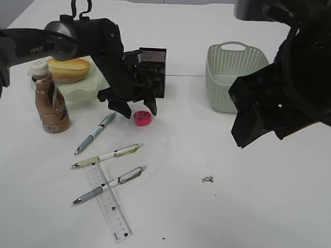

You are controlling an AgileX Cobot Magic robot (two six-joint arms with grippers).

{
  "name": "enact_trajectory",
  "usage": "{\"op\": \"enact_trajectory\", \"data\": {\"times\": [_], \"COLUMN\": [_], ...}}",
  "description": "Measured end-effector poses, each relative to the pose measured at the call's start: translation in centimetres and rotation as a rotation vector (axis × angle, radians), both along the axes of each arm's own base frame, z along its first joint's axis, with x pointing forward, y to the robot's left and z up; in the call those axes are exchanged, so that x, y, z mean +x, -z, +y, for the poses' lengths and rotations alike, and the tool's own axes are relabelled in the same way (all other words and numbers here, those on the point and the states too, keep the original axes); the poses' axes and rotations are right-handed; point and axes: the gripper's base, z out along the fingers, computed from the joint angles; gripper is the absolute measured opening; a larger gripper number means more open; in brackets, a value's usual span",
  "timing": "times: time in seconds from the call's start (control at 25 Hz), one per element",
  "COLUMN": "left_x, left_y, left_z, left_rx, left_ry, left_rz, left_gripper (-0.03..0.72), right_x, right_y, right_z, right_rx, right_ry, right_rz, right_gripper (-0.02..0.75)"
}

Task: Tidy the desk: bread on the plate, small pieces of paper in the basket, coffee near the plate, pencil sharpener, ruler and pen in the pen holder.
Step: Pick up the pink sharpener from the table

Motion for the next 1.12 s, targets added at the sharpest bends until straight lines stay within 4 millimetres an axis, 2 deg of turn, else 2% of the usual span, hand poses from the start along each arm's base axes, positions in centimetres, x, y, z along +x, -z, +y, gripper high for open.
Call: {"op": "enact_trajectory", "data": {"times": [0.56,1.12], "left_x": [-0.32,-0.16], "left_y": [0.11,0.22], "left_z": [0.08,-0.05], "left_rx": [0.086,0.117], "left_ry": [0.309,0.476], "left_rz": [-0.069,-0.148], "left_gripper": [0.56,0.56], "right_x": [0.0,0.0], "right_y": [0.0,0.0], "right_z": [0.0,0.0], "right_rx": [-0.002,-0.002], "right_ry": [-0.007,-0.01], "right_rz": [-0.002,-0.003], "right_gripper": [0.458,0.458]}}
